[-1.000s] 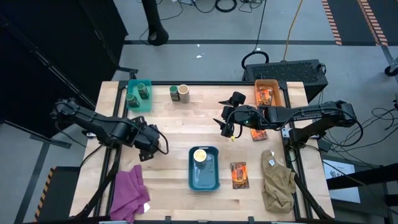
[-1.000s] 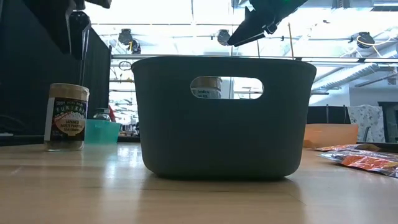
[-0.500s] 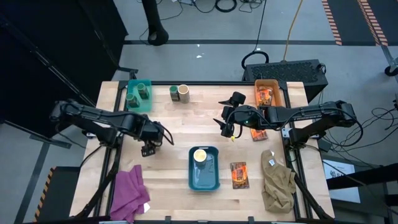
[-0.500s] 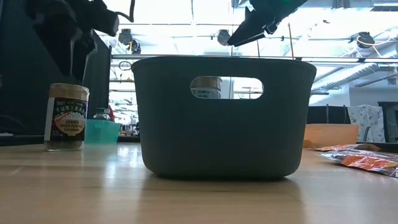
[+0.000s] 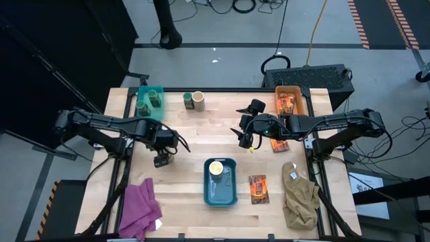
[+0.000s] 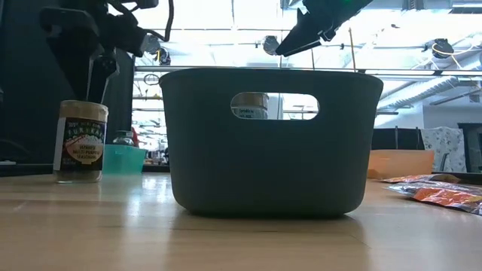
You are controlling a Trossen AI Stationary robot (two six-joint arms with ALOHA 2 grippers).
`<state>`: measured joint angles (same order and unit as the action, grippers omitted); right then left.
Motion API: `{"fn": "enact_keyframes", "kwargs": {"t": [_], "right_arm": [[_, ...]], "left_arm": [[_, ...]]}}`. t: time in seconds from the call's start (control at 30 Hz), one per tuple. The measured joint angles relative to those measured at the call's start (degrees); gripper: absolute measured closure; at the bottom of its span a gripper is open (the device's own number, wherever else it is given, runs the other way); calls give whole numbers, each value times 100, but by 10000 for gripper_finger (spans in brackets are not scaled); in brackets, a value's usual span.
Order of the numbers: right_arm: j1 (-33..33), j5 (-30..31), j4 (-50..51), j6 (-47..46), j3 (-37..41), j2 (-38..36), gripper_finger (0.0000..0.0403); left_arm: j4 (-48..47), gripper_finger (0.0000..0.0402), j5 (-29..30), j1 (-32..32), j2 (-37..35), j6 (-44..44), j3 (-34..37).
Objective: Sort spices by type
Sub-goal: Put the gold seasoning bottle into the blue bin
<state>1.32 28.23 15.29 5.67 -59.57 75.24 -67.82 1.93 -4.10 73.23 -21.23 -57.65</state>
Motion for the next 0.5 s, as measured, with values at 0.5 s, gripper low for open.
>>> {"fn": "enact_keyframes", "kwargs": {"t": [0.5], "right_arm": [[-8,-2,2,9,0,0,64]], "left_arm": [[-12,56,-254,-2,0,71,0]]}}
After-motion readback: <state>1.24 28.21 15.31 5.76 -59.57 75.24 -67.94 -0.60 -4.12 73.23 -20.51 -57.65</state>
